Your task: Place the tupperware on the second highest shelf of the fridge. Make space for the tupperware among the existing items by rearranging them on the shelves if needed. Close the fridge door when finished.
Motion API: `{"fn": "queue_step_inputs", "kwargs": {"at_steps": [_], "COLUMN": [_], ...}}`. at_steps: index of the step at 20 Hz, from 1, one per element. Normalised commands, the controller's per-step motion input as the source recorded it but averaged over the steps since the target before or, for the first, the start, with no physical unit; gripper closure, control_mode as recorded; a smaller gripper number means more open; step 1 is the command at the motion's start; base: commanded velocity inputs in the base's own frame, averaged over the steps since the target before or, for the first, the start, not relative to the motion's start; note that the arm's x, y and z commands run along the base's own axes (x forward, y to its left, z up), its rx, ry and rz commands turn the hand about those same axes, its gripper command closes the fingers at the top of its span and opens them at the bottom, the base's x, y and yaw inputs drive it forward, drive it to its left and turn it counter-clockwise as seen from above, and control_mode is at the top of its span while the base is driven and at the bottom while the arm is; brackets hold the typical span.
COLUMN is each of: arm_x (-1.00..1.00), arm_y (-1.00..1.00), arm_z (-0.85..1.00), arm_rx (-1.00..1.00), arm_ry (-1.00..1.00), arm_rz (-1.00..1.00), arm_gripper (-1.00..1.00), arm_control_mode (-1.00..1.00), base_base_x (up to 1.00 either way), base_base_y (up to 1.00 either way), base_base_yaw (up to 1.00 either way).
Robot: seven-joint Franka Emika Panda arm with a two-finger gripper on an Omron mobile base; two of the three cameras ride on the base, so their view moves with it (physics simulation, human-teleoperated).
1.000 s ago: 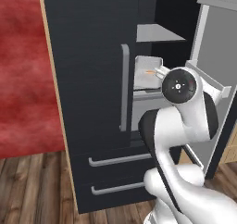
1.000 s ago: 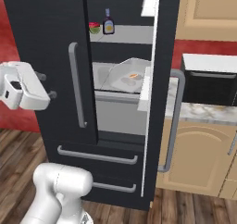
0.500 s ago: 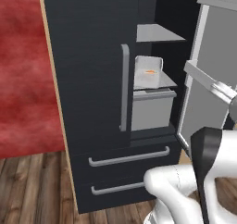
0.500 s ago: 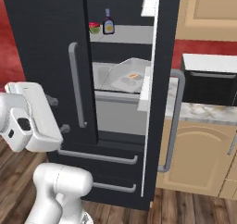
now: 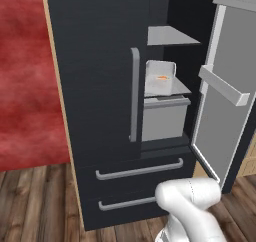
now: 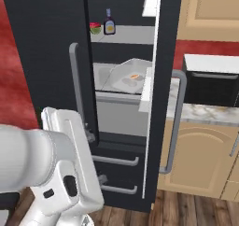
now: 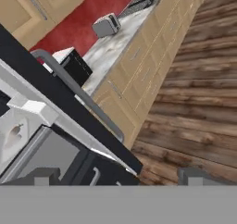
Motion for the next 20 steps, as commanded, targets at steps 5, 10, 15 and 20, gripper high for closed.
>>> {"fn": "queue_step_inputs", "kwargs": {"at_steps": [5, 10, 15, 20], "arm_x": [0.41, 0.71, 0.68, 0.74], "arm_y": [-1.00, -0.93, -0.60, -0.59], "arm_z": [-0.05, -0.17, -0.88, -0.56], "arm_rx": [0.14, 0.01, -0.11, 0.00], "arm_ry": [0.00, 0.00, -0.10, -0.11], "arm_rz": [0.12, 0.18, 0.32, 0.31], "arm_gripper": [-1.00, -1.00, -1.00, -1.00], "arm_control_mode": [-1.00, -1.00, -1.00, -1.00], "base_base_x": [0.00, 0.00, 0.00, 0.00], "base_base_y": [0.00, 0.00, 0.00, 0.00], "base_base_yaw": [0.00, 0.00, 0.00, 0.00]}}
